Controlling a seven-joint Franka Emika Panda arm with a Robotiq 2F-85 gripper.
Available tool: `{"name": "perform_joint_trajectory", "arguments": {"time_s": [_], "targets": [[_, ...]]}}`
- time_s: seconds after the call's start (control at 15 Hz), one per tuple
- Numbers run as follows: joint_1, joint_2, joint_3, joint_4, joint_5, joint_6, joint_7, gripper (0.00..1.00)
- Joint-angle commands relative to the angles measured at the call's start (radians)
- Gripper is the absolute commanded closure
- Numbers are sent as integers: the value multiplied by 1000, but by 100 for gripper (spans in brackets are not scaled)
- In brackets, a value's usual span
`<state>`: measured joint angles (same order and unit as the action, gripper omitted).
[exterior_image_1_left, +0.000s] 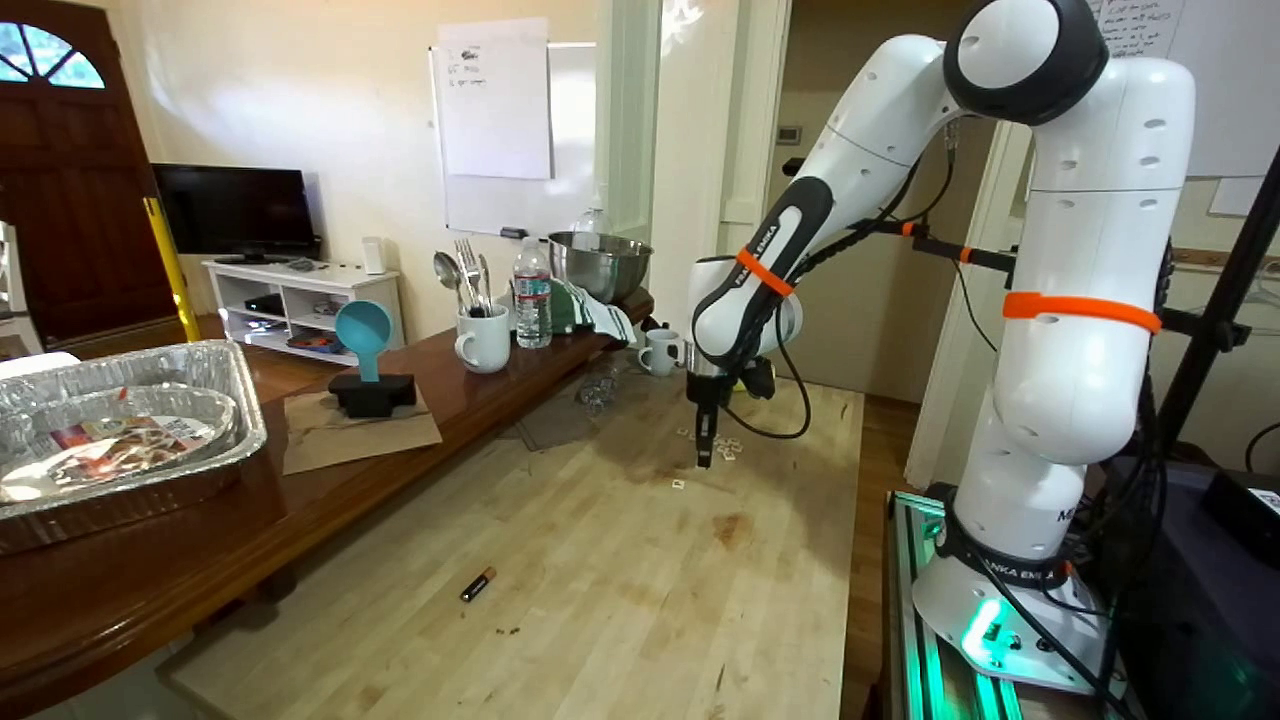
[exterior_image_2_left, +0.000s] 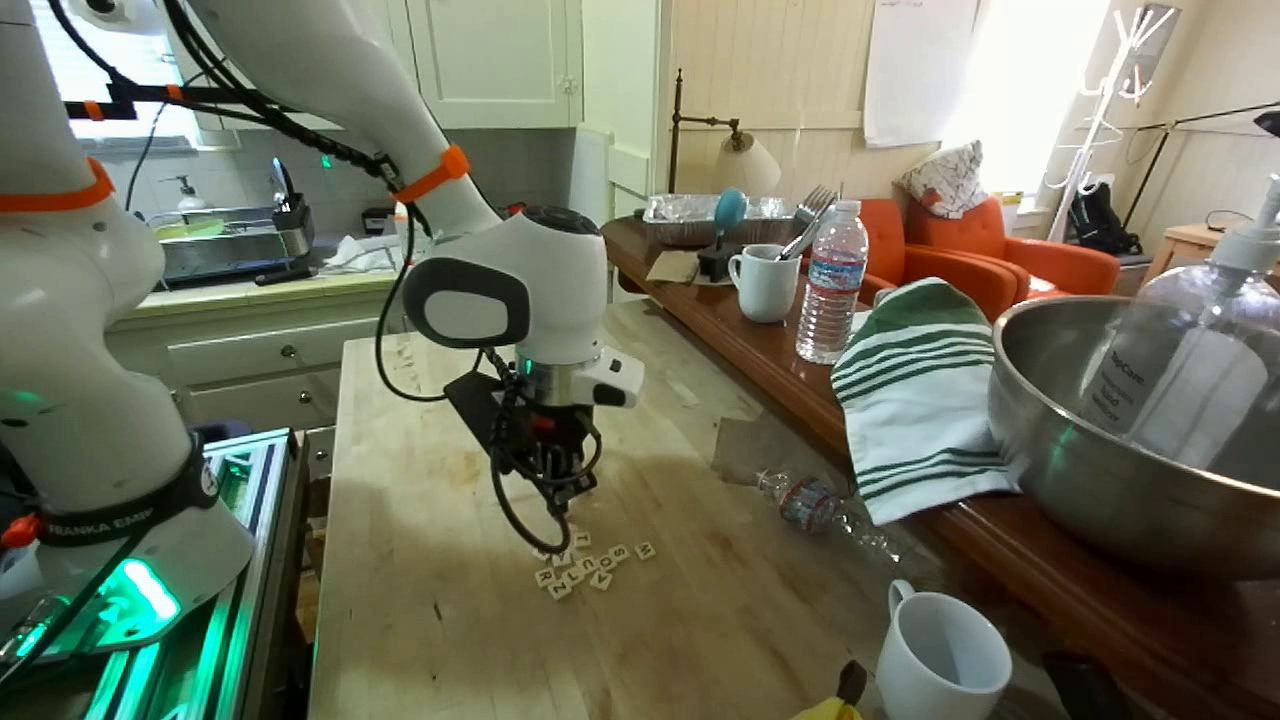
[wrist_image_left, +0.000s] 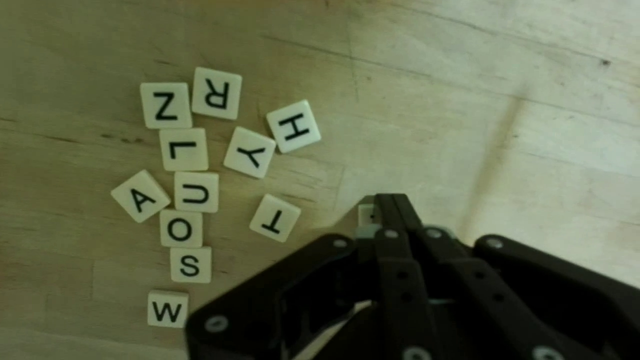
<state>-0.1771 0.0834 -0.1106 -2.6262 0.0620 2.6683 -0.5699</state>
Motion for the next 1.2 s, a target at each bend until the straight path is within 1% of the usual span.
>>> {"name": "perform_joint_trajectory", "arguments": {"time_s": [0.0,0.4,1.13], "targets": [[13,33,25,-14,45,40,21,100],[25,43,42,-11,57,49,43,100],[32,48,73,-15,99,66,43,100]]}}
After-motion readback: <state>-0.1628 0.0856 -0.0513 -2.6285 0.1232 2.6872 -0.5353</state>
